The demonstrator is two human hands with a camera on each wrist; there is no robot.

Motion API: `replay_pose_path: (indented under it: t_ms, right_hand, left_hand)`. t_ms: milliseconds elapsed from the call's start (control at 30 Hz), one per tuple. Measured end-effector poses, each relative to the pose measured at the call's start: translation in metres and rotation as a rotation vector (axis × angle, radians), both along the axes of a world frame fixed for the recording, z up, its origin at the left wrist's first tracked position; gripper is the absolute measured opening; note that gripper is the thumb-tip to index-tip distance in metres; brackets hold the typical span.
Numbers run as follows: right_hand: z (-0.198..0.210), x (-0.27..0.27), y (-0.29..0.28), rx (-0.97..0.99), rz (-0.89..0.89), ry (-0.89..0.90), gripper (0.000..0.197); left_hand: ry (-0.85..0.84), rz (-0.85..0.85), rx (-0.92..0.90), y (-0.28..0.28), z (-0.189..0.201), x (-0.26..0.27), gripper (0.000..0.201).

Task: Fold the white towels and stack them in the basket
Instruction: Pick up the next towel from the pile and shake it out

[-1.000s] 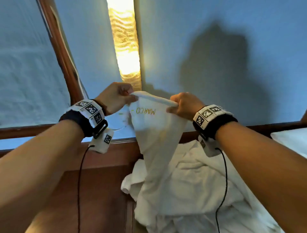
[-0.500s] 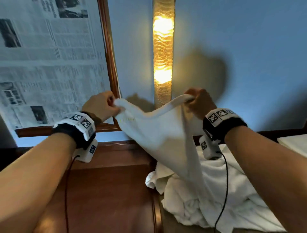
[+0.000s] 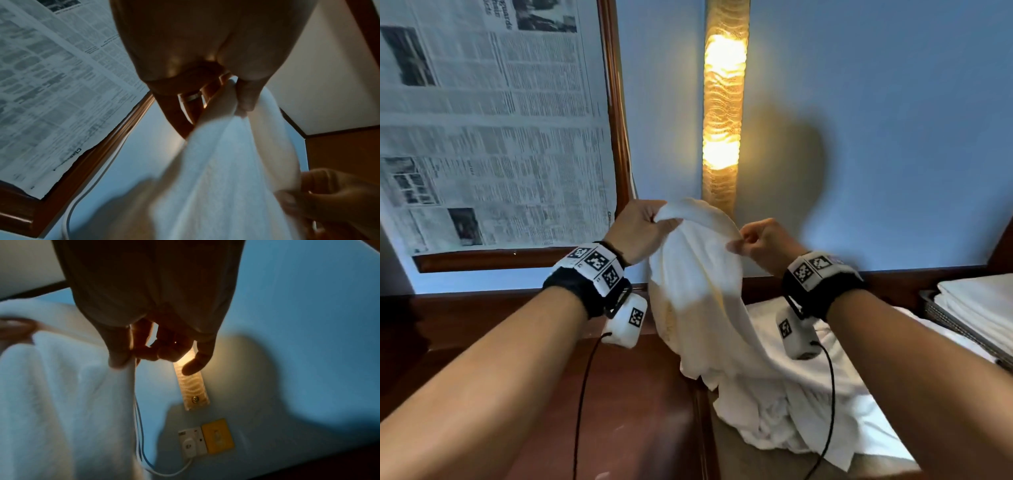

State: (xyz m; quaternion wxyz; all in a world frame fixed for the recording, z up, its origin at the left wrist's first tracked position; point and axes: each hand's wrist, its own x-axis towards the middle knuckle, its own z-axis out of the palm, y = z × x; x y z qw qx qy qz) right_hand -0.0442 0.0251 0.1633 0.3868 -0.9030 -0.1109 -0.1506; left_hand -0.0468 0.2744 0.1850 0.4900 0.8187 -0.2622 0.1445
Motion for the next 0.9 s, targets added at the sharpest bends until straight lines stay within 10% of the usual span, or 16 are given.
replay_pose_path:
  t_ms: [167, 567, 767, 900]
  right_hand:
    - [0.009, 0.006, 0.018, 0.298, 0.035, -0.101, 0.019]
    - [0.001, 0.022, 0.002, -0.128, 0.044, -0.163, 0.031]
    - [-0.076, 0.033, -0.098, -0.445, -0.301, 0.086, 0.034]
    - [-0.077, 0.035, -0.157, -0.193, -0.572, 0.114, 0.025]
  left_hand:
    - [0.171, -0.098, 0.005, -0.011, 0.003, -0.016, 0.029]
    - [-0.106, 0.108, -0.112, -0.004, 0.022, 0.004, 0.05]
    - [-0.083, 0.279, -0.171, 0.017, 0.031, 0.031, 0.044]
    - [-0.023, 0.28, -0.121, 0.01, 0.028, 0.047, 0.042]
